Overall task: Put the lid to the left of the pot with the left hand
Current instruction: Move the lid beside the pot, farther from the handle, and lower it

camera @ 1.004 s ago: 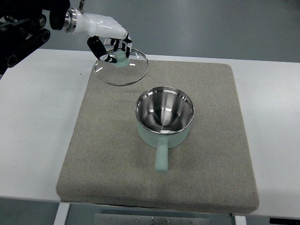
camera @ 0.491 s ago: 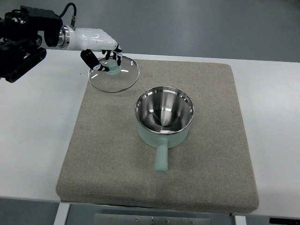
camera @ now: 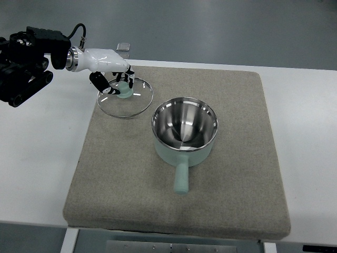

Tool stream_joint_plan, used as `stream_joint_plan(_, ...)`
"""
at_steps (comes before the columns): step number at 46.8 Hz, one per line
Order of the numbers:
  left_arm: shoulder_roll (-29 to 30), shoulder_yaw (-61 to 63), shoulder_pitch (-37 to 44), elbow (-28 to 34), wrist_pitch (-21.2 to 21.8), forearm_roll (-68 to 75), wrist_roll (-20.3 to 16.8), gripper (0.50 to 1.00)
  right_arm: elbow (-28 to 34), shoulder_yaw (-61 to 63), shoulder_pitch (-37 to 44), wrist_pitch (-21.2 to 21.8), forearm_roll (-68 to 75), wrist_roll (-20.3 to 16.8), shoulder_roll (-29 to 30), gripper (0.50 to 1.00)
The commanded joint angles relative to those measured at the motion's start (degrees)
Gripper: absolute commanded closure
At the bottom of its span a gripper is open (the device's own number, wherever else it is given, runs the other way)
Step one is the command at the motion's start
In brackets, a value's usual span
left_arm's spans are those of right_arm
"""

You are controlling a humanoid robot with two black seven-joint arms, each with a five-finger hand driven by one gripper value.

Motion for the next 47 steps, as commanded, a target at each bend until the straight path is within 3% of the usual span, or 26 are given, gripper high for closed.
stream_joint_plan(1, 0.00, 0.95, 0.02, 0.09, 0.84, -0.39, 0.00, 1.000, 0.00, 0.00, 0.00, 0.00, 0.02, 0.00, 0.00, 0.576)
stream_joint_plan(39, -0.17, 0.95, 2.04, 0.09, 4.18, -0.83, 0.00, 1.000, 0.00, 0.00, 0.00, 0.00, -0.07, 0.00, 0.00, 0.576)
stream_joint_plan(47, -0.08, 1.12, 2.21, 0.09, 4.54, -0.74, 0.00, 0.941, 0.00, 0.00, 0.00, 0.00, 0.02, 0.00, 0.00, 0.576)
